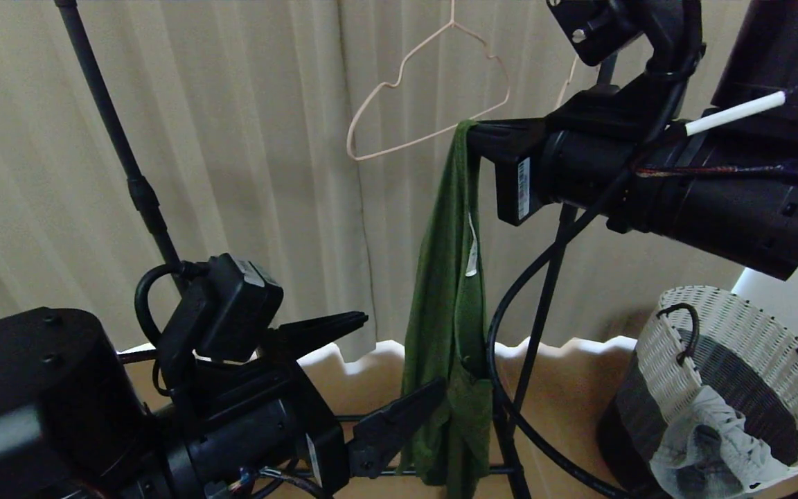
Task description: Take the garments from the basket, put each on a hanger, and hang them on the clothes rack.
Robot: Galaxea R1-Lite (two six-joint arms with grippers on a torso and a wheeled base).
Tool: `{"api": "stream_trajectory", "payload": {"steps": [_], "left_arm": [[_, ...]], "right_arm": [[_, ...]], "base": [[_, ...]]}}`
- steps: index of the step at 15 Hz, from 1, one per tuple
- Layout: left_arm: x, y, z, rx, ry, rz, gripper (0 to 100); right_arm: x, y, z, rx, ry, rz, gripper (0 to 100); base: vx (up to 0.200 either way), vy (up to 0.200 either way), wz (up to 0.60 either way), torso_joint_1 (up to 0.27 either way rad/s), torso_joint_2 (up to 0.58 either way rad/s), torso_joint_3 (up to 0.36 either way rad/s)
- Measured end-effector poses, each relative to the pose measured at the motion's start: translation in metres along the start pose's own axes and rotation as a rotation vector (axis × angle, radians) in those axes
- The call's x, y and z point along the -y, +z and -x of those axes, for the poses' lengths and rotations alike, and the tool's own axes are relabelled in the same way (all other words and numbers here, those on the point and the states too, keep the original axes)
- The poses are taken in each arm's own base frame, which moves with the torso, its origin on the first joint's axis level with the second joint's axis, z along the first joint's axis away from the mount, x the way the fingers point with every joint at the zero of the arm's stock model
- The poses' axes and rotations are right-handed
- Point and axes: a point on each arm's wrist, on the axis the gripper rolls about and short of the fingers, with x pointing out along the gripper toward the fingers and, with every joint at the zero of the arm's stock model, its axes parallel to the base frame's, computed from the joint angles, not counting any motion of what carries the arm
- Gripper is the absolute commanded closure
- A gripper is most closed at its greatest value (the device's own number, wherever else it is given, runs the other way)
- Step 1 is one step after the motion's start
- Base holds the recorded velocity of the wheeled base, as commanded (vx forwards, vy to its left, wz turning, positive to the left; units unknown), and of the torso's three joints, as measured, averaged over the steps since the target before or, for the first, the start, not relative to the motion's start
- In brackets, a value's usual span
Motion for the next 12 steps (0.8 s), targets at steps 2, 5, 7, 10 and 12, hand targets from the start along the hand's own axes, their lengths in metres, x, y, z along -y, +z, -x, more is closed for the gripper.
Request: {"api": "stream_trajectory", "payload": {"steps": [2,5,7,10,12], "left_arm": [[0.001,0.000,-0.003,-0.002,0.001,0.000,0],[0.000,-0.003,-0.012,-0.013,0.006,0.001,0],[-0.002,-0.005,-0.018,-0.024,0.017,0.003,0],[-0.020,-0.009,-0.023,-0.039,0.092,0.012,0],[-0.037,-0.009,-0.022,-0.035,0.159,0.017,0]], "right_arm": [[-0.001,0.000,-0.004,-0.001,0.001,0.000,100],[-0.007,0.000,-0.007,0.000,0.018,0.000,100],[-0.014,0.001,-0.007,0.003,0.038,0.001,100],[-0.019,0.002,-0.006,0.005,0.054,0.002,100],[-0.022,0.002,-0.006,0.005,0.059,0.002,100]], "base": [[0.000,0.000,0.00,0.000,0.00,0.000],[0.000,0.000,0.00,0.000,0.00,0.000],[0.000,0.000,0.00,0.000,0.00,0.000],[0.000,0.000,0.00,0.000,0.00,0.000],[0.000,0.000,0.00,0.000,0.00,0.000]]}}
